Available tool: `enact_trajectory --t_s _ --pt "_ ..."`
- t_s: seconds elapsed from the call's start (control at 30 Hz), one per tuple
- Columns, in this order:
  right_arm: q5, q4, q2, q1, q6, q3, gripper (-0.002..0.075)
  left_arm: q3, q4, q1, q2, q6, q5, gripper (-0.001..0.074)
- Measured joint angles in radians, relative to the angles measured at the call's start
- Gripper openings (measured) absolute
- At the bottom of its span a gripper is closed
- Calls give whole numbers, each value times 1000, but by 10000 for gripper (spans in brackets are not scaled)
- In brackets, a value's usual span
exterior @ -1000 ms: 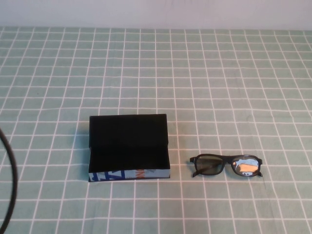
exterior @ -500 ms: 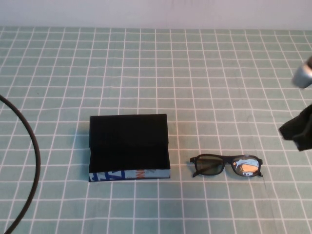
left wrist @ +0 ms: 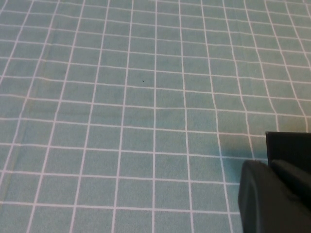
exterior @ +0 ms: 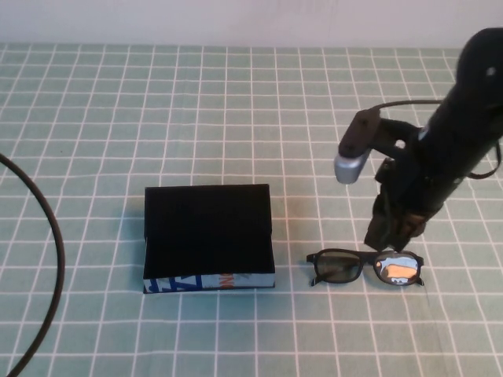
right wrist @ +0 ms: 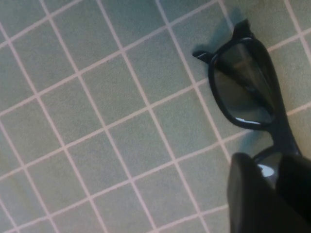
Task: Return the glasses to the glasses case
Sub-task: Pick up the glasses from the table
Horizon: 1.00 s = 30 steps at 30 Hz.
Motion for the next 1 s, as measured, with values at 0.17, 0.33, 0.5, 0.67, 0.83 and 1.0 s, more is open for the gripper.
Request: enact_trajectory --t_s 0.17,0.33,0.5,0.67,0.83,1.0 --pt "0 -18 87 4 12 -37 325 0 0 0 0 0 2 -1" --pt "-26 -54 136 4 14 -42 402 0 0 0 0 0 2 -1" --pt "-73 -56 182 4 14 -42 407 0 0 0 0 0 8 -1" --pt "-92 -59 227 4 11 -42 399 0 0 0 0 0 10 -1" --pt "-92 -60 258 4 10 -44 272 0 0 0 0 0 11 -1" --pt "-60 -51 268 4 3 -48 63 0 0 0 0 0 13 -1"
